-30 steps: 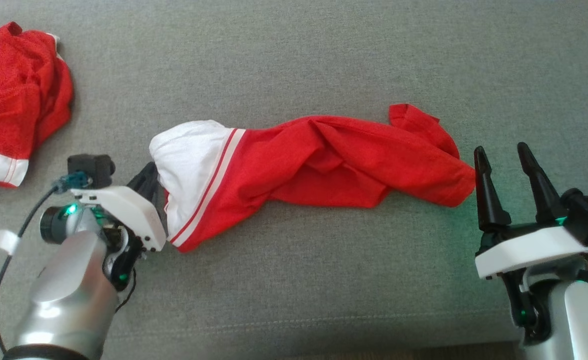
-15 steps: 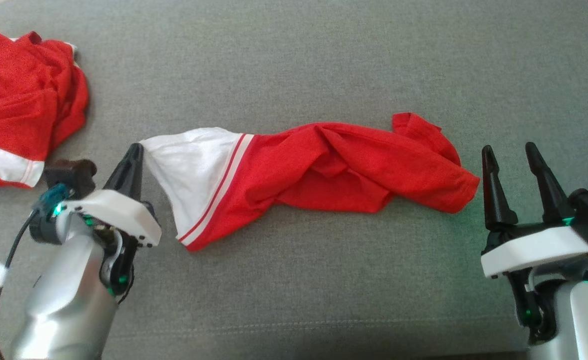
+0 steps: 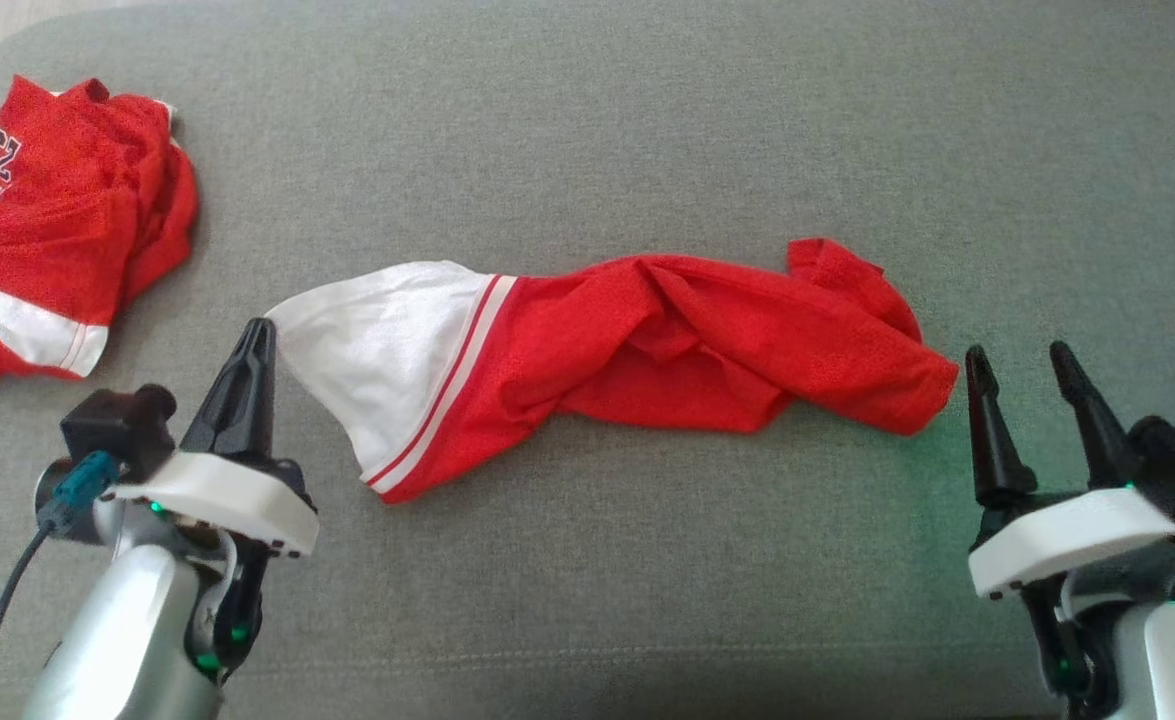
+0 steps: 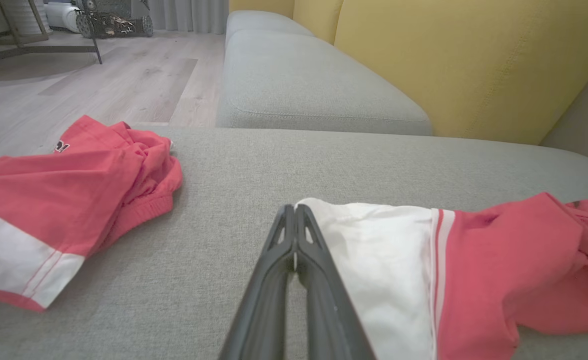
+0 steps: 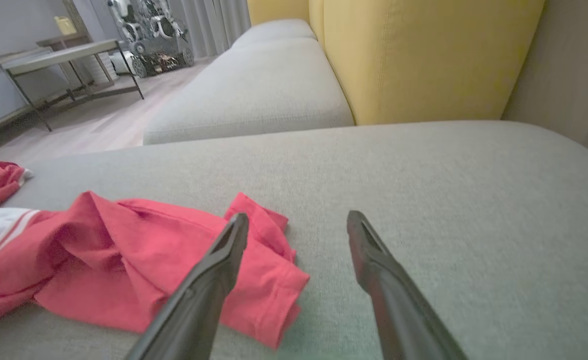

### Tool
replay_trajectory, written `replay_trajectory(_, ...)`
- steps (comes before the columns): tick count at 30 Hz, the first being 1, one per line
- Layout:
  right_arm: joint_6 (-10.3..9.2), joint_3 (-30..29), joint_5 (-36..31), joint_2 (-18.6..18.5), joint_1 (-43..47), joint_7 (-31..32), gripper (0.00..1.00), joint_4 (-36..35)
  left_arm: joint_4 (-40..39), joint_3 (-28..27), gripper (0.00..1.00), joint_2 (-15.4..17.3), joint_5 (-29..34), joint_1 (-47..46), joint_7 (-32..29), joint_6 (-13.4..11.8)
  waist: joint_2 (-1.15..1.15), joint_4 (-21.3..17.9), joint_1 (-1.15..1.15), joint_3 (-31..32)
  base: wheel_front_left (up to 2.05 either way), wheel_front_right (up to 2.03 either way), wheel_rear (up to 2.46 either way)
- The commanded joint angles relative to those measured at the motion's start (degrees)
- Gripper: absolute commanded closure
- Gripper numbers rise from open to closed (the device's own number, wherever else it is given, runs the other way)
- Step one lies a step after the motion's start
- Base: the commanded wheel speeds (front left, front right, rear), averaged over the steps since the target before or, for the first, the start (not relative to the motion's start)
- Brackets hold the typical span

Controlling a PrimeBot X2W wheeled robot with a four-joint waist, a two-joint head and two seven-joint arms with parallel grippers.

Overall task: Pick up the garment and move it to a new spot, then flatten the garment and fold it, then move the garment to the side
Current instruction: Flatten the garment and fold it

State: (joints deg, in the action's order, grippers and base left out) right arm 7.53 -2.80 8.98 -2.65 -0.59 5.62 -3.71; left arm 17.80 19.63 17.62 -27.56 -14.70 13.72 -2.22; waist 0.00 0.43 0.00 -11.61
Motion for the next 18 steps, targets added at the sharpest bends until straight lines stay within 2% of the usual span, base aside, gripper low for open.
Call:
replay_trajectory(1,-0.04,0.8,-0.3,-0.2,-0.6,0.8,0.0,-1.0,-3.2,-2.2,1.0,2.2,0.2,-1.5,-0.5,-0.8,0.0,0.0,0.0,-0.2,0.0,0.0,0.0)
replay_trajectory(9,-0.04,1.4,0.8,-0.2,-2.9,4.0,0.0,6.6,-6.4,-1.3,1.0,2.2,0.2,-1.5,-1.9,-1.3,0.0,1.0,0.0,-1.9,0.0,0.0,0.0)
replay_trajectory(15,-0.04,2.6,1.7,-0.2,-4.8,3.5,0.02,9.7,-6.4,-1.0,1.0,2.1,0.1,-1.9,-1.7,-1.0,0.0,1.5,0.0,-2.3,0.0,0.0,0.0)
replay_trajectory(16,-0.04,3.1,2.3,-0.2,-5.5,3.1,0.76,10.5,-6.4,-1.0,1.0,2.2,0.0,-1.9,-1.5,-1.0,0.0,1.4,0.0,-2.4,0.0,0.0,0.0)
replay_trajectory(17,-0.04,3.2,2.3,-0.2,-5.8,2.7,1.0,10.7,-6.4,-1.0,1.0,2.2,0.0,-1.9,-1.4,-1.0,0.0,1.4,0.0,-2.4,0.0,0.0,0.0)
replay_trajectory(18,-0.04,3.3,2.4,-0.2,-6.1,2.6,1.0,10.9,-6.4,-1.1,1.0,2.2,0.0,-1.9,-1.3,-1.0,0.0,1.3,0.0,-2.3,0.0,0.0,0.0)
